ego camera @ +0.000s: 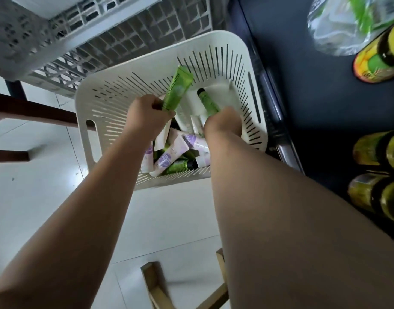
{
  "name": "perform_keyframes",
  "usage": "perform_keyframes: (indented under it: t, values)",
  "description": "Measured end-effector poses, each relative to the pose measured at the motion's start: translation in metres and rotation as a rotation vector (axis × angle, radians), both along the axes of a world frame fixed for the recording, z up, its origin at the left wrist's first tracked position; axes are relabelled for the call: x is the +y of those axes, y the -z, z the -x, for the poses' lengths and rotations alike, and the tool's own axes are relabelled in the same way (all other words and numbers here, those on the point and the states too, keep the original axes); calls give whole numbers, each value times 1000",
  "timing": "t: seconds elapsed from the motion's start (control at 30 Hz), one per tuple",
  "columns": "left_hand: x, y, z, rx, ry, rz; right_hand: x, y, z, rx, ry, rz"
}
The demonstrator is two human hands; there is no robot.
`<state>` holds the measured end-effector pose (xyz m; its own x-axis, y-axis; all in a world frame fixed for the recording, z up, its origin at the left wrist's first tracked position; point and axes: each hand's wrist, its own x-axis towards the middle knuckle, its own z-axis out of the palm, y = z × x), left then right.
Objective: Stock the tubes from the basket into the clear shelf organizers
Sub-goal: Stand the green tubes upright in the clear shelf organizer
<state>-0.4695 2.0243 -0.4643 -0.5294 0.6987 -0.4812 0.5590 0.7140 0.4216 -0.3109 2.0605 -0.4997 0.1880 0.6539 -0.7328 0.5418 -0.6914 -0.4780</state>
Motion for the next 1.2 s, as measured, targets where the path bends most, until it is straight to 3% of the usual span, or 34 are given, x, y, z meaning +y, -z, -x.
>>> perform_keyframes:
  t: [0.13, 0.23, 0.37, 0.5, 0.77, 0.93, 1.2]
  values:
    - [-14, -8, -20, -109, -154, -164, -3, -22, 3, -14, 71, -206]
    - [-24, -33, -33, -340, -293, -323, 12, -56, -3, -27, 66, -356]
    - [-27, -80, -31, -672, -490, -496, 36, -114, -9, -1, -95, -541]
    - [-26, -127, -26, -770, -472, -587, 28, -179, -16, 48, -244, -666]
    - [-53, -199, -47, -842, -307, -668, -54, -275, -48, 186, -95, -913]
    - [-71, -236, -67, -812, -34, -742, -78, -312, -79, 152, 76, -1002]
    - [-91, -307, -144, -1063, 315, -845, -142, -381, -167, 205, 455, -1229]
